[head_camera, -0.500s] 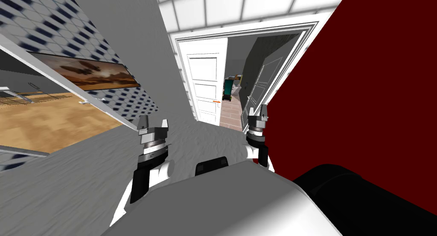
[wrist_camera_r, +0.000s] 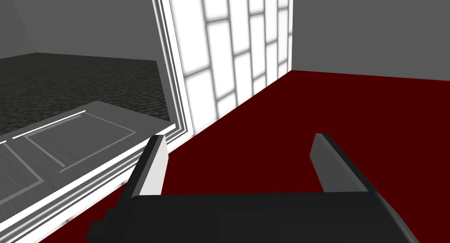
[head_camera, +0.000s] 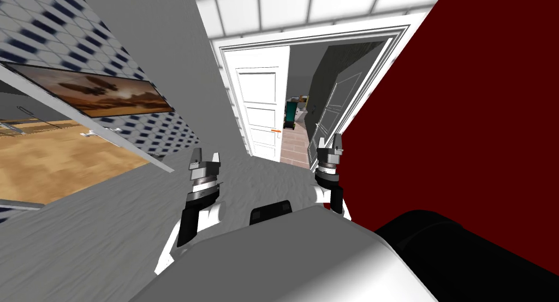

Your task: Push the door open

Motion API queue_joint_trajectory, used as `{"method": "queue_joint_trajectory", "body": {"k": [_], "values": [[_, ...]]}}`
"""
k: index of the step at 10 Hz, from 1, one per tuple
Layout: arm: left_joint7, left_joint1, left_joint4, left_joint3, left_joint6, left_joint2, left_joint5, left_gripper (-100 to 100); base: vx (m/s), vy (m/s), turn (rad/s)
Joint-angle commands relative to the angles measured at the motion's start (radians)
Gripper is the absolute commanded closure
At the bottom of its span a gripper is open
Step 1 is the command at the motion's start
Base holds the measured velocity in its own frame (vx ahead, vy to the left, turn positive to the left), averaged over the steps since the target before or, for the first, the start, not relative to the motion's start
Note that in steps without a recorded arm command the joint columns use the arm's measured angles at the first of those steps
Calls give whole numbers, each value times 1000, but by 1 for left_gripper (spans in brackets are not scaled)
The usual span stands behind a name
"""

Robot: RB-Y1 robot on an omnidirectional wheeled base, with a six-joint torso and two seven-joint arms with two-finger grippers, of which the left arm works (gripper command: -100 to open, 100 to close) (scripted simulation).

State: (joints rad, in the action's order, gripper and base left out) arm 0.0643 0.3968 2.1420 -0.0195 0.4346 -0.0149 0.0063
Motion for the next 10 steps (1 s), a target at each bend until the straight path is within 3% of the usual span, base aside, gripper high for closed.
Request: {"method": "queue_joint_trajectory", "body": {"k": [1,10], "values": [[0,-19,-38,1,7,-6,0,-100,75,-11,-33],[-4,-165,-280,12,12,-40,2,-100,93,-14,-46]]}}
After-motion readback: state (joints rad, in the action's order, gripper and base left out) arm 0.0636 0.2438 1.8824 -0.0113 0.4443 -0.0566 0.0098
